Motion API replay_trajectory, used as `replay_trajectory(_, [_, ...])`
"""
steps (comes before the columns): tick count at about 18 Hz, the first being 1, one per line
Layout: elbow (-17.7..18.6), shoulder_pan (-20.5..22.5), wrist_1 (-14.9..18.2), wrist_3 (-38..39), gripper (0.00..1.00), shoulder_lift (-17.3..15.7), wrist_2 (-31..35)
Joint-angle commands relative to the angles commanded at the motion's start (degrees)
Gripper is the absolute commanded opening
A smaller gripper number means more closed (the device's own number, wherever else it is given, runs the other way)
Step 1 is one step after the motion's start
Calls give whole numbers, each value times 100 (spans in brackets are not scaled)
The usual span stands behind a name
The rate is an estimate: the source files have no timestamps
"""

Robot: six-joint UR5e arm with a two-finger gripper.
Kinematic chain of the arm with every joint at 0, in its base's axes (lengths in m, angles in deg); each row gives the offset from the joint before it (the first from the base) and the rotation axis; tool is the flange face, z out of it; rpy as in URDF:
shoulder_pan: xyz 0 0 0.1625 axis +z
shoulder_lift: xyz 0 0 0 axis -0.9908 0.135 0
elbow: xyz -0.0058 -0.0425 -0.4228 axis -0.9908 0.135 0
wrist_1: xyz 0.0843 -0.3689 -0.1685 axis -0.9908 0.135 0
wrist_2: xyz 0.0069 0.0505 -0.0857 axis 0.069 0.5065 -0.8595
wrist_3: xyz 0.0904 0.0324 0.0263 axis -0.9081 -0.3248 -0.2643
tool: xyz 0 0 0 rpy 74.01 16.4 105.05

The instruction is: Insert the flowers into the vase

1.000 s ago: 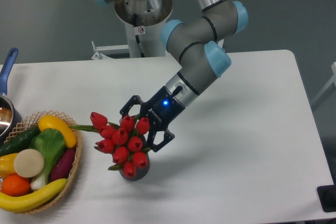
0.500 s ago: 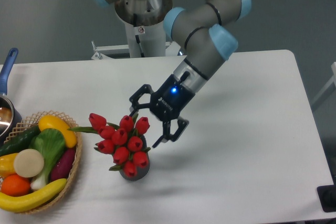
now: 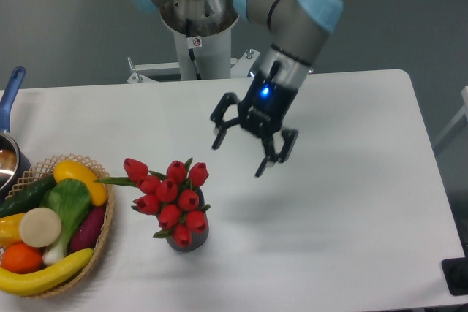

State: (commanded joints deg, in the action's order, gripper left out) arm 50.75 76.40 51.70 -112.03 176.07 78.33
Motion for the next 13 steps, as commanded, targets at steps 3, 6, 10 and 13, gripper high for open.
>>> replay_trajectory(3, [-26, 80, 18, -26, 100, -264, 587])
replay_trajectory(6, [-26, 115, 53, -481, 100, -475, 1220])
replay_trajectory(10, [-44, 141, 368, -1359, 100, -712, 2170])
replay_trajectory(13, [-79, 316, 869, -2510, 100, -879, 2707])
